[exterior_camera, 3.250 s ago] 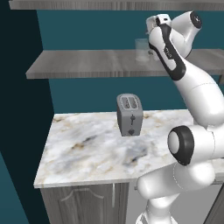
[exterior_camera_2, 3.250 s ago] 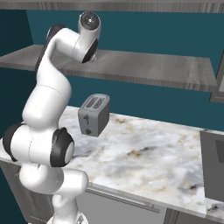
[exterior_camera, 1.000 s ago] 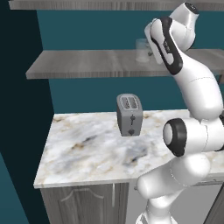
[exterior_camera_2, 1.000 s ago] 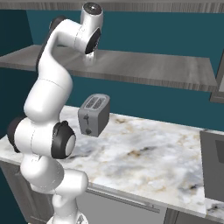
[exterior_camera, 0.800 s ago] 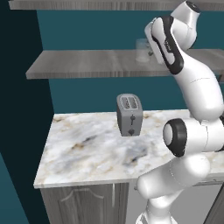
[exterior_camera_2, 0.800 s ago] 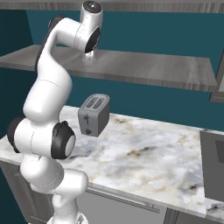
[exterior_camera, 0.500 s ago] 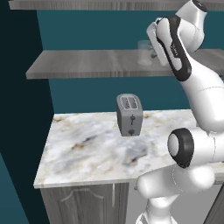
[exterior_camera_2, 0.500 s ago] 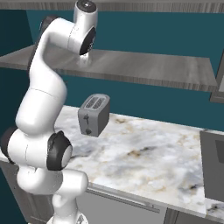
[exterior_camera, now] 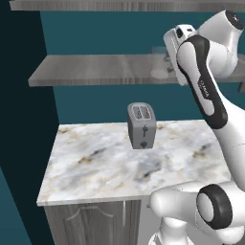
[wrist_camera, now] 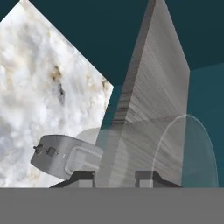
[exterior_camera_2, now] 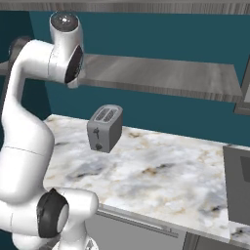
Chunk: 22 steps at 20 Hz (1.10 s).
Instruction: There is a bowl on the dining counter. Grab a lemon wedge from the fridge and place it in the bowl. Then get the liquor bottle and glass cup from the cabinet and place them next to the bowl.
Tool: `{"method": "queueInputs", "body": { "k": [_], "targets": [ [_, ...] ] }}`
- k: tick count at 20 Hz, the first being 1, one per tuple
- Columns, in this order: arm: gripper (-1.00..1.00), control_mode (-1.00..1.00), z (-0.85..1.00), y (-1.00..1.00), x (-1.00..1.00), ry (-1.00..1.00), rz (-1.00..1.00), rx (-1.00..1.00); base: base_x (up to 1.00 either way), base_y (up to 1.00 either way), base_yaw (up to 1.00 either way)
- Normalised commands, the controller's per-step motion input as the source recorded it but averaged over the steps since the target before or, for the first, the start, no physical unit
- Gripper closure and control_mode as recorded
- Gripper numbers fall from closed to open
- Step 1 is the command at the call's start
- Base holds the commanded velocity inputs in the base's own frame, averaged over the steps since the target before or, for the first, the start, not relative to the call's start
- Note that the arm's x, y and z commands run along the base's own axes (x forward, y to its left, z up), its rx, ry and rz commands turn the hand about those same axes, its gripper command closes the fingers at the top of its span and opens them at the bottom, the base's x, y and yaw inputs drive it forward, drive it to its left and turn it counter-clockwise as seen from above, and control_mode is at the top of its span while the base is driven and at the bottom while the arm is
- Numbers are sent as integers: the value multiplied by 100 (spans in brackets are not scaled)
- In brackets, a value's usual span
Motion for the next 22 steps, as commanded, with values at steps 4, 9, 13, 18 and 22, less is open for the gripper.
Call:
{"method": "queueInputs", "body": {
  "k": [4,9,13,18,22],
  "targets": [
    [100,-100,0,45,-61,-13,-5,0,0,0,0],
    [100,-100,0,56,-38,-6,-6,0,0,0,0],
    [100,-100,0,52,-27,-2,-7,0,0,0,0],
    [100,-100,0,38,-35,-6,-5,0,0,0,0],
    [100,-100,0,18,-49,-8,-4,0,0,0,0]
  ]
}}
